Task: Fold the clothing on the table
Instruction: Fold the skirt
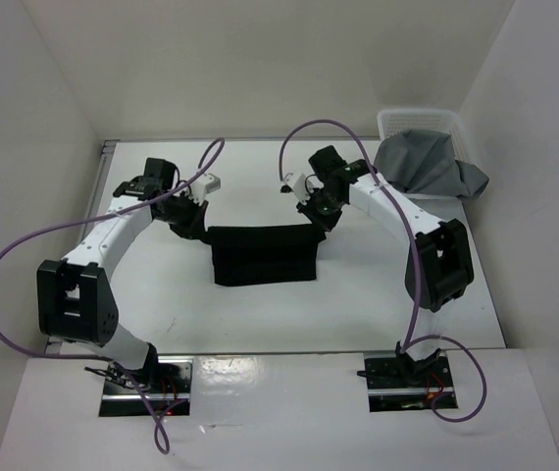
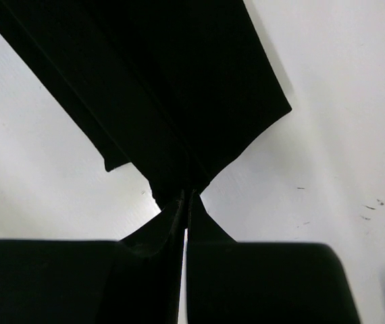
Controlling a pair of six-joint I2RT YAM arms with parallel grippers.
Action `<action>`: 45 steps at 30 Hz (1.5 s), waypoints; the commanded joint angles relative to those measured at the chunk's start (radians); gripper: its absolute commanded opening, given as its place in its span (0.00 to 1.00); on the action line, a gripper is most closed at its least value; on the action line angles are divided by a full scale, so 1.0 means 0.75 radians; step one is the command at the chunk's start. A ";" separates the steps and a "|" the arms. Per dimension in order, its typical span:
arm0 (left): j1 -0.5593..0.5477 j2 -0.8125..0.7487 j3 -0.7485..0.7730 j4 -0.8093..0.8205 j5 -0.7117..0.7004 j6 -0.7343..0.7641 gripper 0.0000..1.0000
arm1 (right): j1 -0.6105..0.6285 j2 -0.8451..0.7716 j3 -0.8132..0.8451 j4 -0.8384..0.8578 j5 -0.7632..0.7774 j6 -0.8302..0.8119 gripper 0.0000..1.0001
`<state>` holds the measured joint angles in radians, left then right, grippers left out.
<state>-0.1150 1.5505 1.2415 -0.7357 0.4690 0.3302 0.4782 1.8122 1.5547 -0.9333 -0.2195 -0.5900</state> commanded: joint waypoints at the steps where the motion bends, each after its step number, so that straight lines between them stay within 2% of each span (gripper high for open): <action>1: 0.000 -0.065 -0.039 -0.040 -0.006 0.063 0.04 | 0.015 -0.074 -0.038 -0.058 0.002 -0.025 0.00; 8: 0.000 -0.092 -0.070 -0.040 -0.032 0.075 0.04 | 0.015 -0.074 -0.064 -0.058 0.002 -0.025 0.00; 16: 0.000 -0.128 -0.129 -0.119 -0.018 0.134 0.13 | 0.039 -0.074 -0.115 -0.120 0.017 -0.066 0.01; 22: 0.000 -0.181 -0.168 -0.158 -0.018 0.161 0.21 | 0.107 -0.048 -0.156 -0.230 0.004 -0.126 0.16; 27: 0.000 -0.222 -0.181 -0.173 -0.046 0.161 0.21 | 0.136 -0.007 -0.142 -0.338 -0.057 -0.191 0.29; 31: 0.000 -0.251 -0.205 -0.144 -0.073 0.116 0.21 | 0.148 0.075 -0.091 -0.488 -0.104 -0.226 0.33; 36: 0.100 -0.308 -0.193 -0.079 -0.073 0.024 0.21 | 0.148 0.075 0.015 -0.476 -0.131 -0.226 0.36; 40: 0.231 -0.337 -0.150 -0.046 -0.057 -0.084 0.21 | 0.136 0.075 0.113 -0.274 -0.147 -0.093 0.41; 44: 0.333 -0.382 -0.150 0.001 0.013 -0.186 0.32 | 0.136 0.118 0.132 -0.104 -0.147 0.026 0.43; 45: 0.333 -0.382 -0.150 0.019 0.025 -0.203 0.39 | 0.136 0.130 0.114 -0.075 -0.147 0.048 0.43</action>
<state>0.1101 1.3052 1.0931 -0.7719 0.4320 0.2596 0.5800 1.8801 1.6234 -1.1126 -0.3080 -0.6395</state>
